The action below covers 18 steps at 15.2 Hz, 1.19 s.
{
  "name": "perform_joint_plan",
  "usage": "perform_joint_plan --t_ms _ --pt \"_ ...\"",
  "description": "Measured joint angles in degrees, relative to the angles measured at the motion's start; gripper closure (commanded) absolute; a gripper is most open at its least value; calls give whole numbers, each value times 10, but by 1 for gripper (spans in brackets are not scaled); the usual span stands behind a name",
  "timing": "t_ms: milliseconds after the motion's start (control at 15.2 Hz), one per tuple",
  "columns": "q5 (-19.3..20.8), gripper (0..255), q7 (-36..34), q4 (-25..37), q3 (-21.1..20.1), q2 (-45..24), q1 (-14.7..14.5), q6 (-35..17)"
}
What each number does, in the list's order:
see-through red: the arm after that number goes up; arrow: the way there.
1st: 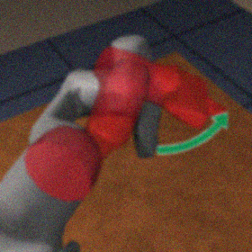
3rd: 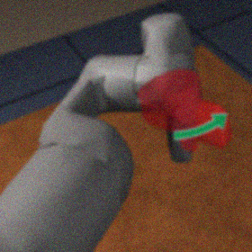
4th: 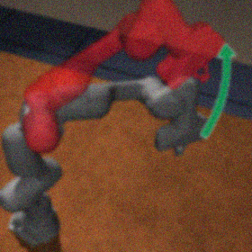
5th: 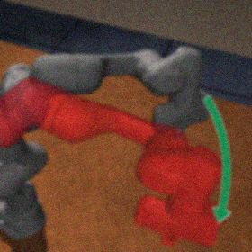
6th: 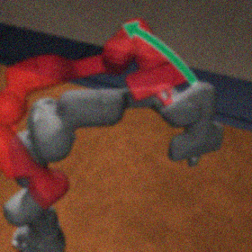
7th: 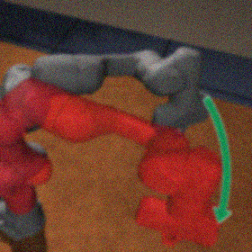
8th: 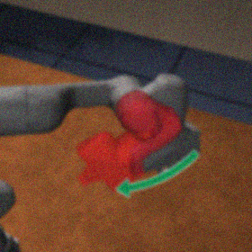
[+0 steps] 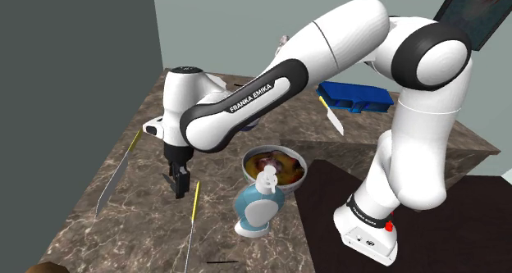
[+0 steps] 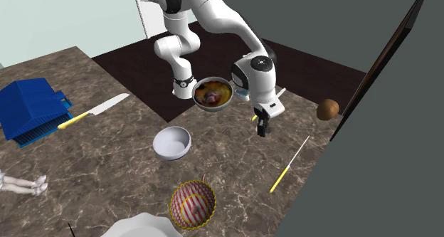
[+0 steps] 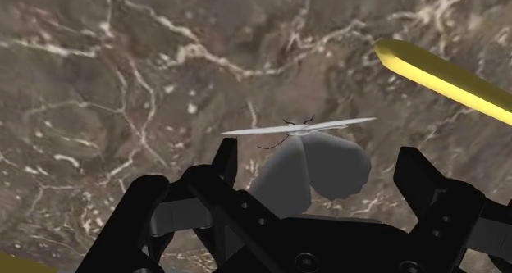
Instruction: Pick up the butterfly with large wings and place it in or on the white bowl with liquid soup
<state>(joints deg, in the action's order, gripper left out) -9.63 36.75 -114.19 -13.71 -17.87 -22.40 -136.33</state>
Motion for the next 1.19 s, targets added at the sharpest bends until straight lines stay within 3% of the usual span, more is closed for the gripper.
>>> perform_joint_plan --t_ms 330,396,1188 --pt "0 0 1 -1 0 -2 0 -3" --pt "0 255 1 -1 0 -2 0 -3" --pt "0 255 0 2 0 4 0 5"
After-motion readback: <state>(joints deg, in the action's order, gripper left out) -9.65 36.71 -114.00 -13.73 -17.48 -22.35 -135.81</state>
